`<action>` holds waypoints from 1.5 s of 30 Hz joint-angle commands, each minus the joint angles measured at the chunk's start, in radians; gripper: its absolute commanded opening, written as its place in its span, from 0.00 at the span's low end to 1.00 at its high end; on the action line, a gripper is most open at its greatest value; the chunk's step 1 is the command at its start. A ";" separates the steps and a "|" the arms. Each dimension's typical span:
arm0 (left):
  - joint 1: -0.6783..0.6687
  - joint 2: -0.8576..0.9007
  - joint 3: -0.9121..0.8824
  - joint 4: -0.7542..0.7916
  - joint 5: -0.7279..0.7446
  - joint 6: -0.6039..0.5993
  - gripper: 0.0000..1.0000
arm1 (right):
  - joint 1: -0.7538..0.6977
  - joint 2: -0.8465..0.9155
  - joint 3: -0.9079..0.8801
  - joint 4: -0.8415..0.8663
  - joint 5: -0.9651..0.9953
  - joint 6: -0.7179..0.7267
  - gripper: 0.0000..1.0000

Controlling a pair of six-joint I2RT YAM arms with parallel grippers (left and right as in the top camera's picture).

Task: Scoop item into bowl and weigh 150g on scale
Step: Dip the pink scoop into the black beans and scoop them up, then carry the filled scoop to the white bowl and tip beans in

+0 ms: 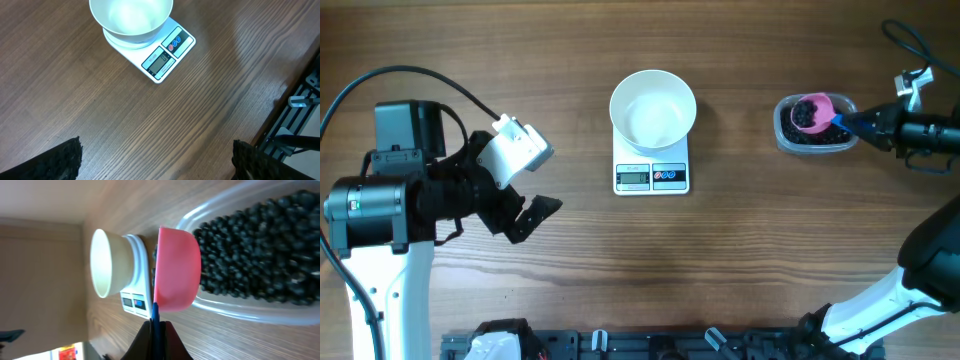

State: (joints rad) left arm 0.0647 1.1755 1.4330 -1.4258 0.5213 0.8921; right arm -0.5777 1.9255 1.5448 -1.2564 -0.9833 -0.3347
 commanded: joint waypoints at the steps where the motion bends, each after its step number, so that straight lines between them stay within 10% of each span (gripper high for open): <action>1: -0.004 0.003 -0.006 0.000 -0.002 -0.010 1.00 | 0.039 -0.082 -0.006 0.003 -0.095 0.028 0.04; 22: -0.004 0.003 -0.006 0.000 -0.002 -0.010 1.00 | 0.664 -0.211 -0.006 0.407 0.277 0.191 0.04; 45: -0.004 0.003 -0.006 0.000 -0.002 -0.010 1.00 | 0.857 -0.178 -0.006 0.546 0.622 0.015 0.04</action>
State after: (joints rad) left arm 0.0647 1.1755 1.4322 -1.4258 0.5213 0.8921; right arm 0.2642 1.7382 1.5429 -0.7242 -0.3904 -0.2840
